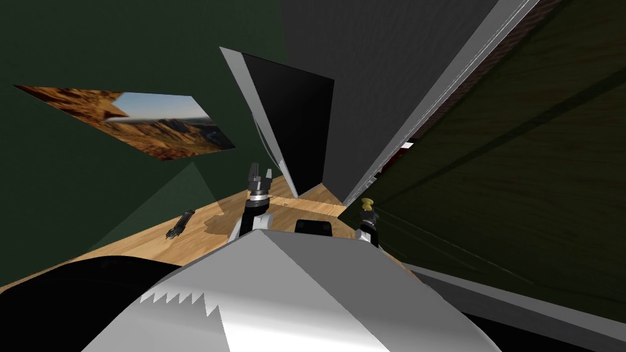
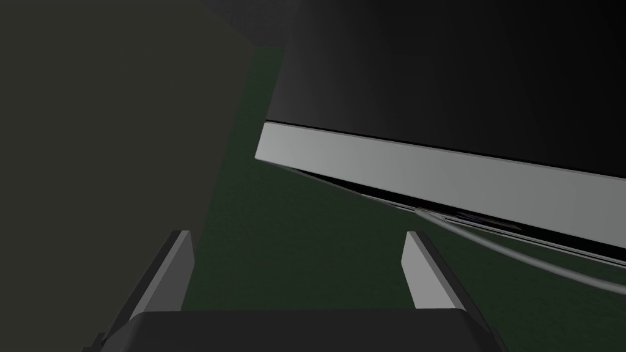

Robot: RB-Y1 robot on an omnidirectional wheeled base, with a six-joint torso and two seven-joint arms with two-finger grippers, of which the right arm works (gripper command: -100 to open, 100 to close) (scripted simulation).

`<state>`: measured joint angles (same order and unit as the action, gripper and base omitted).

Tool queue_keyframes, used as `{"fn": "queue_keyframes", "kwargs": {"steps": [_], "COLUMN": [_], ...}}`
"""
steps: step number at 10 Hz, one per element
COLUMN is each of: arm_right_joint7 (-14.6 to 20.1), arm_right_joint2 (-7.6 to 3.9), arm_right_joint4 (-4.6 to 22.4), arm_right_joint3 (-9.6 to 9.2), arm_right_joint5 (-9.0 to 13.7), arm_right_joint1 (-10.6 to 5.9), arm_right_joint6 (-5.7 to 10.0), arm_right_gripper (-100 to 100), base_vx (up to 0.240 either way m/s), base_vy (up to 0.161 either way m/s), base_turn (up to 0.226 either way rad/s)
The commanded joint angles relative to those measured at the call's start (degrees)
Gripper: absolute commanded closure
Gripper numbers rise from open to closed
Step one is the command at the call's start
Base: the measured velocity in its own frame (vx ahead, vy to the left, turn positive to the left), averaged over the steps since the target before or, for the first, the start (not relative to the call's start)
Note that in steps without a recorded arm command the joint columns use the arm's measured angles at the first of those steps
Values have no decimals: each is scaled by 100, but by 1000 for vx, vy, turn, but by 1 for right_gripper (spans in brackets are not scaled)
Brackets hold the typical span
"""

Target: Pull the door open

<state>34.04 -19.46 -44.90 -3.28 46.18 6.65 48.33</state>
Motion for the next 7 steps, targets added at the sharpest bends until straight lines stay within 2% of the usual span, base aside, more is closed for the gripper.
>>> {"fn": "queue_keyframes", "kwargs": {"steps": [1, 5, 7], "arm_right_joint7": [286, 309, 705], "arm_right_joint2": [25, 25, 35], "arm_right_joint4": [-34, -34, -34], "arm_right_joint3": [-2, -2, 36], "arm_right_joint5": [-11, -11, 13], "arm_right_joint1": [-75, -75, -65], "arm_right_joint6": [96, 96, 101], "arm_right_gripper": [100, 100, 100], "base_vx": [-33, -10, -30], "base_vy": [-8, 1, -1], "base_turn": [58, 11, 72]}}
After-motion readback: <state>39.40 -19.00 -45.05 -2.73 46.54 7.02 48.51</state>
